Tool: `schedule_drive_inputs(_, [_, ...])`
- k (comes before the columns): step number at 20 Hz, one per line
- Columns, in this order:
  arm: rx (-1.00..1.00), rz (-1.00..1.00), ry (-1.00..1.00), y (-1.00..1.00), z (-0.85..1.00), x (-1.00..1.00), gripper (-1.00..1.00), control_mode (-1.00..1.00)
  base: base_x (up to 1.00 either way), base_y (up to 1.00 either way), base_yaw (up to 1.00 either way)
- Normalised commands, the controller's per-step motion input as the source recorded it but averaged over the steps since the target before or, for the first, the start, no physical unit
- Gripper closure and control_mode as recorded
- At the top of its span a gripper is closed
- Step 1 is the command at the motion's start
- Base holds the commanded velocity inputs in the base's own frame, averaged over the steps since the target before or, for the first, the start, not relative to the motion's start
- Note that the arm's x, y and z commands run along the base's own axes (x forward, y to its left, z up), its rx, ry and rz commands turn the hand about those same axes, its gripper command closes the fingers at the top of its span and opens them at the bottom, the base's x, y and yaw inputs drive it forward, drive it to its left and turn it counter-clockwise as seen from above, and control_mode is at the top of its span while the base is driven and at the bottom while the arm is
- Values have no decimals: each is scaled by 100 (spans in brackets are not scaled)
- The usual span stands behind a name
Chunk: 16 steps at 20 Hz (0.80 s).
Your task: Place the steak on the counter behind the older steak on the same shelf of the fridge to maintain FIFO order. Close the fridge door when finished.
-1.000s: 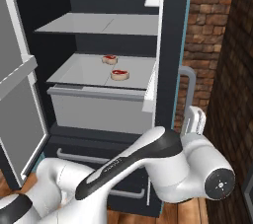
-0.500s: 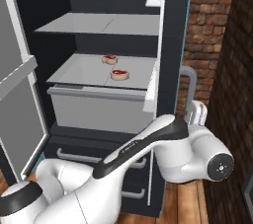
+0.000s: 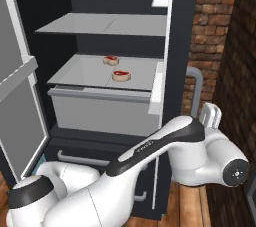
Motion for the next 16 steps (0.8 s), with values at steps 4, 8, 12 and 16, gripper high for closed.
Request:
schedule_drive_inputs(4, [2,0,0,-18,0,11,-100,-100,0,0,0])
schedule_drive_inputs(8, [4,7,0,-1,-5,66,-100,-100,0,0,0])
schedule_drive_inputs(12, [1,15,0,12,-4,73,-100,-100,0,0,0])
schedule_drive_inputs(16, [0,18,0,66,0,8,-100,-100,0,0,0])
